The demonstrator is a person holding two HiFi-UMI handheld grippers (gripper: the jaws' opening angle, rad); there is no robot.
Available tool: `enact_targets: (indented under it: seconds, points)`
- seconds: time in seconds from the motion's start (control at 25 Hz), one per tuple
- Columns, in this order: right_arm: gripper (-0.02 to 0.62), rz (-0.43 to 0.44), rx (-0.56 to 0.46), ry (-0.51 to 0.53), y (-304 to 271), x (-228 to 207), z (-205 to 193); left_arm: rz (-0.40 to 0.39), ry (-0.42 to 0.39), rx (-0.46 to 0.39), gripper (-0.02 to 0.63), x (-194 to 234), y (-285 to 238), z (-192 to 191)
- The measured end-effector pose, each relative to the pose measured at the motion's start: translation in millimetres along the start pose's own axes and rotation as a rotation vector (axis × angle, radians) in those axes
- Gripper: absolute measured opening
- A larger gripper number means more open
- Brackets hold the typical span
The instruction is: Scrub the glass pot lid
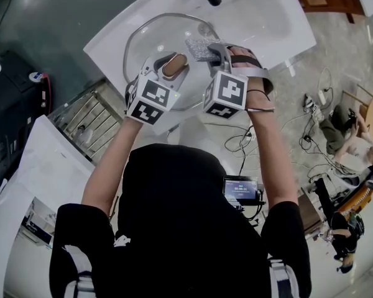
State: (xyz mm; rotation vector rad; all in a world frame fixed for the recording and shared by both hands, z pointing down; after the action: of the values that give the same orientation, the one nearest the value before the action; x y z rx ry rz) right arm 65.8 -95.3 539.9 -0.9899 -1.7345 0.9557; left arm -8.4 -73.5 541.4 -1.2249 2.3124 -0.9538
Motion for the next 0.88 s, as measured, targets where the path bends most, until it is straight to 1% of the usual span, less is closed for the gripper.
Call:
enact_targets:
  seconds: [0.48, 0.72, 0.88]
  points:
    - [0.066, 0.043, 0.037, -0.078, 16, 22, -17, 0.001, 0.007, -0.001, 0.169, -1, -2, 0]
    - [0.066, 0.087, 0.066, -0.117, 25, 35, -26, -0.003, 0.007, 0.000, 0.169, -1, -2, 1]
    - [0.066, 0.107, 0.082, -0.124, 30, 45, -28, -0.008, 0.007, 0.001, 0.169, -1, -2, 0]
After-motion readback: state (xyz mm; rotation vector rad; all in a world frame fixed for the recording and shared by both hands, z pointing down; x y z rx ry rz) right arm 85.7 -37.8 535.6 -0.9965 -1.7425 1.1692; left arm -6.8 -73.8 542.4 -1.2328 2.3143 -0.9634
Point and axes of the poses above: the fingertips, and each gripper's own axes: y backward along the fingers, x to its left, z out of its top, the point moved 3 cm from there along y, backward along the fingers, and after that the axes turned 12 degrees about -y, right-handed, at the moved point
